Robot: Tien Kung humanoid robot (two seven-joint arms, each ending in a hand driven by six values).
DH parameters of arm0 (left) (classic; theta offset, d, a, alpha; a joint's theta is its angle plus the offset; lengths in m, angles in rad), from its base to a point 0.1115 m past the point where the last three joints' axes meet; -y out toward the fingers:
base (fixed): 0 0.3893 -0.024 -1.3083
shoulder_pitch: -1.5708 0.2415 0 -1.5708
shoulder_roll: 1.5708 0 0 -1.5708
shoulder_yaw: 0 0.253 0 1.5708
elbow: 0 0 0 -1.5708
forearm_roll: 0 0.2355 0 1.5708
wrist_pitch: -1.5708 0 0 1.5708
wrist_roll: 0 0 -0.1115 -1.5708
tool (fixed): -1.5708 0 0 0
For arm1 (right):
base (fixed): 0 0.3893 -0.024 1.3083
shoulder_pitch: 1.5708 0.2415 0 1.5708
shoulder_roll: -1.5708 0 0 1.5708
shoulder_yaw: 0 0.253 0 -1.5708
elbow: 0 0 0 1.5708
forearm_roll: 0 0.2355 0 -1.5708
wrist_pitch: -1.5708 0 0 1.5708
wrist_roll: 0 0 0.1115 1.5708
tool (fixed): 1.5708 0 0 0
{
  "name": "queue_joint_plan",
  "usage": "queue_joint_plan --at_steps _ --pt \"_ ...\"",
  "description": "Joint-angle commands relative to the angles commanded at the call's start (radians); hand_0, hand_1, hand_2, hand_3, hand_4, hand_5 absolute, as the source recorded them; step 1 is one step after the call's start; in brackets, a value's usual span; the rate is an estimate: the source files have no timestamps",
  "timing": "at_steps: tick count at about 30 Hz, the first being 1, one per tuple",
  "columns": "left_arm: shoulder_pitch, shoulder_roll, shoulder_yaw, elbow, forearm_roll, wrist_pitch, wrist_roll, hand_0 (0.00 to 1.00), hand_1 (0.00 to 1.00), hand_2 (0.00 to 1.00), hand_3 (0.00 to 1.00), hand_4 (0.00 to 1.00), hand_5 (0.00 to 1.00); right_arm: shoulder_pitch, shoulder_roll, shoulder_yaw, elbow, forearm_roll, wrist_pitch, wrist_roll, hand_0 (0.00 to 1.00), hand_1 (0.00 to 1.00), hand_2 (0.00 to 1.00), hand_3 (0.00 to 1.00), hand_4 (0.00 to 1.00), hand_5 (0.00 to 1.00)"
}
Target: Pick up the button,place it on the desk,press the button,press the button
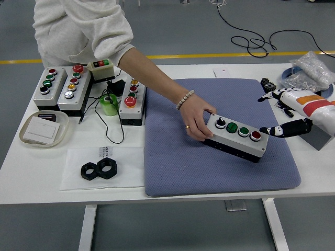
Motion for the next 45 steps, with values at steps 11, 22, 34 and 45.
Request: queue_joint_plan --at_steps 11,22,34,45 --pt "0.008 -0.012 -0.011 0.000 0.028 -0.006 0.001 0.745 0.907 0.958 0.827 0.560 0.998 -0.105 0.162 0.224 -0.066 0.214 0.144 0.061 0.935 0.870 0.847 0.791 0.778 0.736" --pt "0.008 -0.028 -0.005 0.000 0.049 -0.012 0.001 0.746 0.907 0.958 0.825 0.562 0.998 -0.186 0.281 0.331 -0.083 0.244 0.238 0.093 0.948 0.887 0.878 0.819 0.743 0.944" --pt "0.006 -0.037 -0.003 0.000 0.065 -0.017 0.004 0.747 0.907 0.958 0.819 0.561 0.998 -0.221 0.371 0.446 -0.089 0.180 0.254 0.068 0.947 0.887 0.875 0.816 0.722 0.910" --pt "0.007 -0.040 -0.035 0.000 0.098 -0.018 0.011 0.746 0.907 0.958 0.820 0.559 0.998 -0.241 0.385 0.490 -0.117 0.218 0.235 0.062 0.946 0.888 0.878 0.822 0.702 0.879"
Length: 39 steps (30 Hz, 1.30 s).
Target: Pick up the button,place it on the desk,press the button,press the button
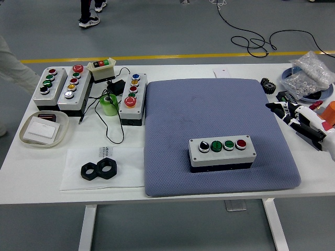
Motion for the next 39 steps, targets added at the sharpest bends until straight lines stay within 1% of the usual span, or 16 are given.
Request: queue_joint_plan --at_steps 4,5,6,11,12,17,18,23,24,29,30,35,36,39 --pt "0.002 -0.004 -0.007 0.000 0.009 -0.001 0.003 0.746 0.907 0.958 0.820 0.559 0.998 -0.006 0.017 0.039 0.006 -0.018 0.005 0.004 0.946 0.888 0.878 0.822 0.702 0.879" --pt "0.003 -0.005 -0.003 0.000 0.005 -0.001 0.003 0.746 0.907 0.958 0.820 0.559 0.998 -0.008 0.026 0.054 0.011 -0.028 0.005 0.007 0.946 0.888 0.878 0.822 0.702 0.879" --pt "0.004 -0.006 0.000 0.000 0.003 -0.001 0.003 0.745 0.907 0.958 0.819 0.561 0.998 -0.009 0.032 0.064 0.014 -0.033 0.004 0.008 0.942 0.886 0.873 0.818 0.686 0.848" --pt "0.003 -0.008 0.016 0.000 -0.007 -0.002 0.001 0.745 0.907 0.958 0.819 0.561 0.998 -0.013 0.042 0.079 0.015 -0.055 0.010 0.012 0.942 0.886 0.873 0.818 0.686 0.848" --pt "0.003 -0.008 0.018 0.000 -0.008 -0.003 0.001 0.744 0.907 0.958 0.818 0.559 0.998 -0.013 0.042 0.080 0.014 -0.060 0.012 0.013 0.940 0.884 0.871 0.808 0.678 0.814" --pt "0.004 -0.011 0.027 0.000 -0.012 -0.004 0.000 0.744 0.907 0.958 0.818 0.559 0.998 -0.018 0.042 0.087 0.006 -0.079 0.018 0.017 0.940 0.884 0.871 0.808 0.678 0.814" --pt "0.004 -0.011 0.025 0.000 -0.010 -0.004 0.000 0.747 0.908 0.958 0.817 0.559 0.998 -0.019 0.042 0.090 0.007 -0.080 0.017 0.017 0.941 0.883 0.868 0.801 0.674 0.795" --pt "0.004 -0.012 0.021 0.000 -0.004 -0.004 0.001 0.747 0.908 0.958 0.817 0.559 0.998 -0.028 0.031 0.099 0.009 -0.088 0.020 0.021 0.941 0.883 0.868 0.801 0.674 0.795" --pt "0.004 -0.012 0.021 0.000 -0.004 -0.004 0.001 0.745 0.908 0.958 0.815 0.558 0.998 -0.029 0.030 0.100 0.010 -0.089 0.020 0.022 0.940 0.883 0.864 0.797 0.672 0.779" --pt "0.004 -0.013 0.026 0.000 -0.006 -0.006 0.000 0.745 0.908 0.958 0.815 0.558 0.998 -0.032 0.032 0.113 0.015 -0.098 0.026 0.029 0.940 0.883 0.864 0.797 0.672 0.779" --pt "0.003 -0.013 0.028 0.000 -0.008 -0.006 0.000 0.745 0.908 0.958 0.813 0.558 0.998 -0.032 0.031 0.113 0.016 -0.098 0.027 0.030 0.941 0.883 0.860 0.790 0.666 0.758" --pt "0.004 -0.012 0.027 0.000 -0.008 -0.006 -0.001 0.745 0.908 0.958 0.813 0.558 0.998 -0.038 0.025 0.111 0.016 -0.105 0.030 0.032 0.941 0.883 0.860 0.790 0.666 0.758" --pt "0.004 -0.012 0.027 0.000 -0.007 -0.006 -0.001 0.745 0.908 0.958 0.814 0.557 0.998 -0.039 0.025 0.111 0.016 -0.106 0.030 0.032 0.941 0.881 0.851 0.783 0.667 0.739" --pt "0.006 -0.012 0.021 0.000 -0.001 -0.006 -0.001 0.745 0.908 0.958 0.814 0.557 0.998 -0.044 0.025 0.114 0.016 -0.107 0.030 0.033 0.941 0.881 0.851 0.783 0.667 0.739"
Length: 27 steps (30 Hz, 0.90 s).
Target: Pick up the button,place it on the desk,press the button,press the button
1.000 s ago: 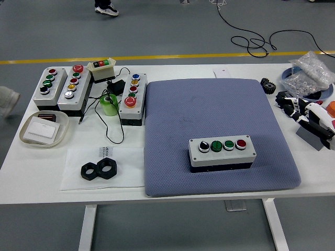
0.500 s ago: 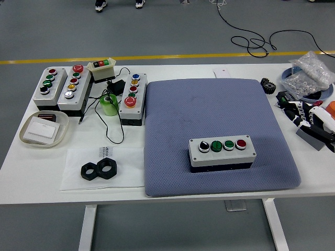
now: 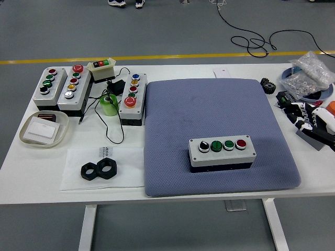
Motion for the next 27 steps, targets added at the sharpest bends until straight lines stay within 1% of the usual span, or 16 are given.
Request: queue_joint_plan --at_steps 14,15,20,21,27 --pt "0.001 0.001 -0.006 0.000 0.018 -0.004 0.001 0.746 0.908 0.958 0.813 0.558 0.998 -0.002 -0.013 0.008 0.005 -0.015 0.002 0.005 0.940 0.879 0.852 0.783 0.666 0.720" --pt "0.000 0.001 -0.002 0.000 0.018 -0.005 0.001 0.746 0.908 0.958 0.810 0.558 0.998 -0.003 -0.012 0.011 0.004 -0.016 0.002 0.005 0.941 0.879 0.853 0.780 0.658 0.674" --pt "-0.001 0.002 0.000 0.000 0.012 -0.004 0.000 0.746 0.908 0.958 0.810 0.558 0.998 -0.007 -0.010 0.024 0.002 -0.023 0.001 0.004 0.941 0.879 0.853 0.780 0.658 0.674" --pt "-0.001 0.002 0.000 0.000 0.012 -0.004 0.000 0.746 0.908 0.958 0.809 0.558 0.998 -0.008 -0.010 0.026 0.002 -0.024 0.000 0.004 0.941 0.879 0.849 0.779 0.655 0.653" --pt "-0.002 0.003 -0.016 0.000 0.032 -0.006 0.002 0.747 0.909 0.958 0.808 0.559 0.998 -0.005 -0.014 0.031 0.003 -0.024 -0.001 0.004 0.941 0.877 0.847 0.778 0.653 0.651"
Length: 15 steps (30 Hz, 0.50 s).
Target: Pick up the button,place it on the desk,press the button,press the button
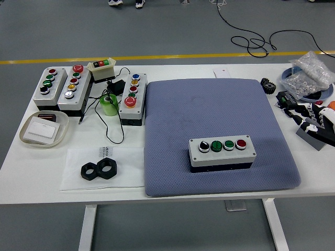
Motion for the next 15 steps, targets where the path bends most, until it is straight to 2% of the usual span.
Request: queue_joint_plan --at_steps 15 --pt "0.001 -0.005 -0.015 0.000 0.000 0.005 0.004 0.748 0.909 0.958 0.807 0.559 0.998 0.015 -0.011 0.001 0.002 0.001 -0.004 -0.001 0.938 0.876 0.843 0.773 0.650 0.627"
